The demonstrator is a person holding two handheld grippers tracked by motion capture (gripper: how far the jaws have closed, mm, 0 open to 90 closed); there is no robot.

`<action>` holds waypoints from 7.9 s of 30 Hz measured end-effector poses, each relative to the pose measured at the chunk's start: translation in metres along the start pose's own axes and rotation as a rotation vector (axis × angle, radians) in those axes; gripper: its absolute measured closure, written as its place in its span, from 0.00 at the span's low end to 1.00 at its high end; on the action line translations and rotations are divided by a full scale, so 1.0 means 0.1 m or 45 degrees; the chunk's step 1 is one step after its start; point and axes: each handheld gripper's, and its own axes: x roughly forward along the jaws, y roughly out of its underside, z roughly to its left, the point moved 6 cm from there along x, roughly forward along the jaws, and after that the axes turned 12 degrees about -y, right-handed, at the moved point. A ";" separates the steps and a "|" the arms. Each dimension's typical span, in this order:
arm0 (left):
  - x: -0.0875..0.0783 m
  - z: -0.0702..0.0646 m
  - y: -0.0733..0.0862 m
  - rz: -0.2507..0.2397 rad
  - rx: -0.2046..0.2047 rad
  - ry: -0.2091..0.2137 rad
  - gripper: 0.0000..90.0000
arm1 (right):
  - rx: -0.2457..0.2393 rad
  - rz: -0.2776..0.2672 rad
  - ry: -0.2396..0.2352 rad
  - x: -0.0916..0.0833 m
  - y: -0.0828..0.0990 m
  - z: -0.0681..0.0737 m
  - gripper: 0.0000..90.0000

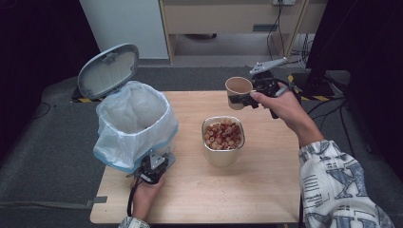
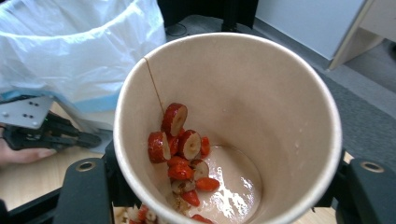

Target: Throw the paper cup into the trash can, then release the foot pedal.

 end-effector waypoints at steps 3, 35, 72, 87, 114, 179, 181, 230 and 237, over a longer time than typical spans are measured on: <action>0.00 0.00 0.00 0.000 -0.001 0.000 0.99 | 0.007 0.003 -0.011 0.04 -0.03 0.03 0.36; 0.00 0.00 0.00 -0.001 0.000 0.004 0.99 | 0.005 -0.008 -0.118 0.59 -0.31 0.37 0.35; 0.00 0.01 0.00 0.000 0.003 0.003 0.99 | -0.008 -0.051 -0.165 0.90 -0.80 0.84 0.36; 0.00 0.01 0.00 0.000 0.000 0.003 0.99 | -0.034 -0.069 -0.176 1.11 -1.02 1.00 0.36; 0.00 0.00 0.00 0.000 -0.001 0.002 0.99 | -0.076 -0.036 -0.185 1.70 -1.21 1.17 0.35; 0.00 0.01 0.00 0.001 0.009 0.005 0.99 | 0.008 -0.067 -0.042 1.32 -0.69 0.75 0.09; 0.01 0.01 0.00 0.001 0.008 0.006 0.99 | 0.016 -0.072 -0.036 1.27 -0.66 0.72 0.09; -0.15 -0.22 -0.10 -0.055 -0.004 0.066 0.36 | 0.228 -0.160 0.246 0.09 0.37 -0.14 0.06; -0.18 -0.26 -0.11 -0.056 0.009 0.103 0.35 | 0.261 -0.193 0.335 -0.06 0.57 -0.23 0.06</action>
